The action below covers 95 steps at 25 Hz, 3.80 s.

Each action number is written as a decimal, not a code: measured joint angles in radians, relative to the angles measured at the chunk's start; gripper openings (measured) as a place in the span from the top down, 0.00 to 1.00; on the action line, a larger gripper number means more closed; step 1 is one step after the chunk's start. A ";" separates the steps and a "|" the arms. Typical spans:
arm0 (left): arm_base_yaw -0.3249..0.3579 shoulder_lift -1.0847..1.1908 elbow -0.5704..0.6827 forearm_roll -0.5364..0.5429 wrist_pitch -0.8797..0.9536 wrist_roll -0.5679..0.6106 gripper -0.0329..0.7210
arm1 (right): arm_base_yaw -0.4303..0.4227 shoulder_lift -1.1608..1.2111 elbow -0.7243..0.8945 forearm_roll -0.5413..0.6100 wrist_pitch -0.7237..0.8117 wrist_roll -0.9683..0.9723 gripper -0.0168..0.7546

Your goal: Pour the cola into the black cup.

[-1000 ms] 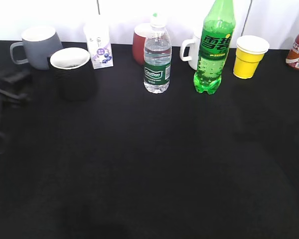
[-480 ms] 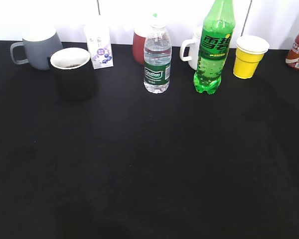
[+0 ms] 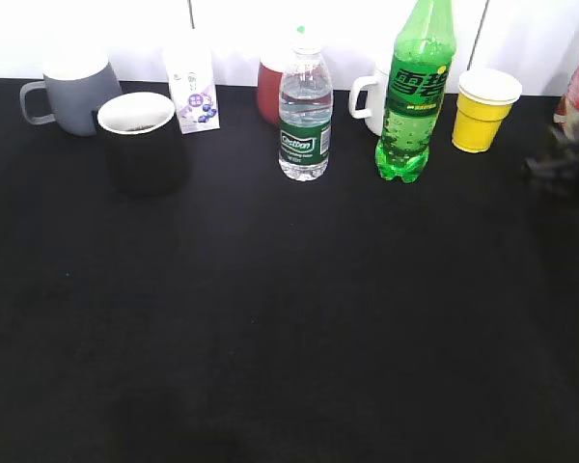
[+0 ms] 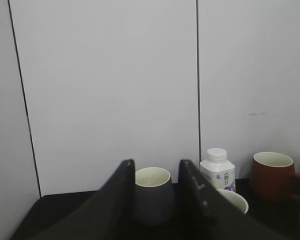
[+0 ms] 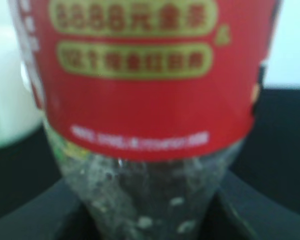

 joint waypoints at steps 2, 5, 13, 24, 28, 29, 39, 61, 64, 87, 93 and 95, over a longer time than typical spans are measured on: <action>0.000 0.000 0.000 0.000 0.000 0.000 0.65 | 0.000 0.030 -0.036 0.000 -0.001 0.000 0.50; 0.000 0.000 0.000 0.000 0.000 0.000 0.65 | 0.000 0.097 -0.058 0.030 -0.013 0.000 0.50; 0.000 0.000 0.000 0.000 -0.004 -0.001 0.65 | 0.000 0.103 -0.056 0.025 -0.028 0.000 0.50; 0.000 0.000 0.000 0.000 -0.015 -0.001 0.65 | 0.000 0.103 -0.045 0.053 -0.038 0.003 0.28; 0.000 0.000 0.000 0.000 -0.015 -0.001 0.65 | 0.000 0.103 -0.029 0.054 -0.039 -0.030 0.23; 0.000 0.000 0.000 0.000 -0.015 -0.001 0.65 | 0.000 0.103 -0.029 0.052 -0.039 -0.036 0.16; 0.000 0.000 0.000 0.000 -0.015 -0.001 0.65 | 0.000 0.088 -0.006 0.044 -0.039 -0.061 0.09; 0.000 -0.003 -0.362 -0.181 0.717 0.025 0.65 | 0.000 -1.288 0.047 -0.250 1.122 0.157 0.23; 0.000 -0.084 -0.541 -0.270 0.983 0.195 0.65 | 0.000 -1.530 -0.083 -0.237 1.497 0.158 0.23; 0.000 -0.387 -0.299 -0.455 1.353 0.381 0.65 | 0.000 -1.904 -0.005 -0.142 2.339 0.071 0.23; 0.000 -0.387 -0.299 -0.449 1.351 0.382 0.45 | 0.000 -1.904 -0.005 -0.142 2.339 0.072 0.23; 0.000 -0.387 -0.289 -0.451 1.341 0.382 0.44 | 0.000 -1.904 -0.005 -0.142 2.339 0.072 0.23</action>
